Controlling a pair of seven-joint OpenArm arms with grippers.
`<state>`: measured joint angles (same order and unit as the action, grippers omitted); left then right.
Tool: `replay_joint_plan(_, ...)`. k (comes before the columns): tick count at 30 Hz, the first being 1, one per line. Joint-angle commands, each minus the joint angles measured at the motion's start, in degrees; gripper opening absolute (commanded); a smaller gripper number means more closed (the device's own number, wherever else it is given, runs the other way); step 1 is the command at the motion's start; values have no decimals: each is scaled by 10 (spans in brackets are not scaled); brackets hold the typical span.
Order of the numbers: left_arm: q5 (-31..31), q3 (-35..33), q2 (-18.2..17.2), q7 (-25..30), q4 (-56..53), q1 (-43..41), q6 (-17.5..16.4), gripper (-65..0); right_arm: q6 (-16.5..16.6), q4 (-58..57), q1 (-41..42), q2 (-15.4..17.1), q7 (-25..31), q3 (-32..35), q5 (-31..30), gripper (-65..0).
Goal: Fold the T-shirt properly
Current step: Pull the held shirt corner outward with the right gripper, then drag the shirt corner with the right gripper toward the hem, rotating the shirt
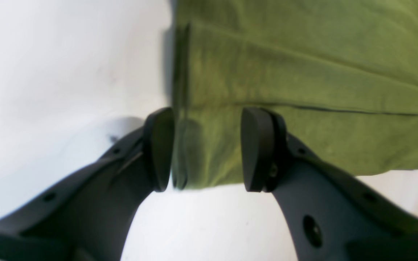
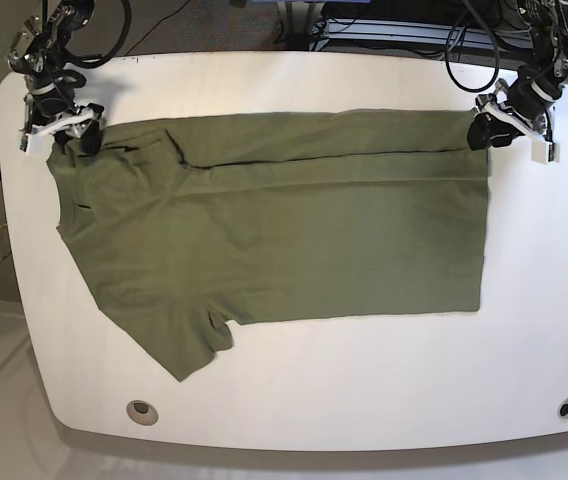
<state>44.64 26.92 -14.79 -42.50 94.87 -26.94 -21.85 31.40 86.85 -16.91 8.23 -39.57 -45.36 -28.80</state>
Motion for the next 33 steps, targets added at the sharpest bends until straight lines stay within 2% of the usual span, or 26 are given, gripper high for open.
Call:
replay_joint_plan(1,8,0,-7,13,11,-1,-2,-366,3,11,-18,1,-4,-7,0,-315)
replay_joint_plan(6,6,1,-6,13,11,-1,-3,-366,7,14,-28,0,-4,-9,0,-359)
replay_joint_plan(10,5,2,-7,10,12,-1,-3,-365,5,16,-33,2,-4,-10,-2,-368)
replay_joint_plan(12,2,2,-9,12,11,2,-4,-357,0,14,-43,8,-1,-9,-7,-343)
replay_joint_plan(22,-2,0,-7,13,20,-2,-5,-359,2,1,-55,19,6,-11,-15,-330)
replay_joint_plan(28,2,2,-7,12,18,-3,-4,-360,5,4,-43,15,11,-11,-17,-311)
replay_joint_plan(32,3,2,-8,12,15,0,-5,-366,5,7,-35,12,10,-12,-15,-354)
replay_joint_plan(33,1,1,-9,10,11,2,-5,-380,7,8,-29,9,10,-13,-15,-443)
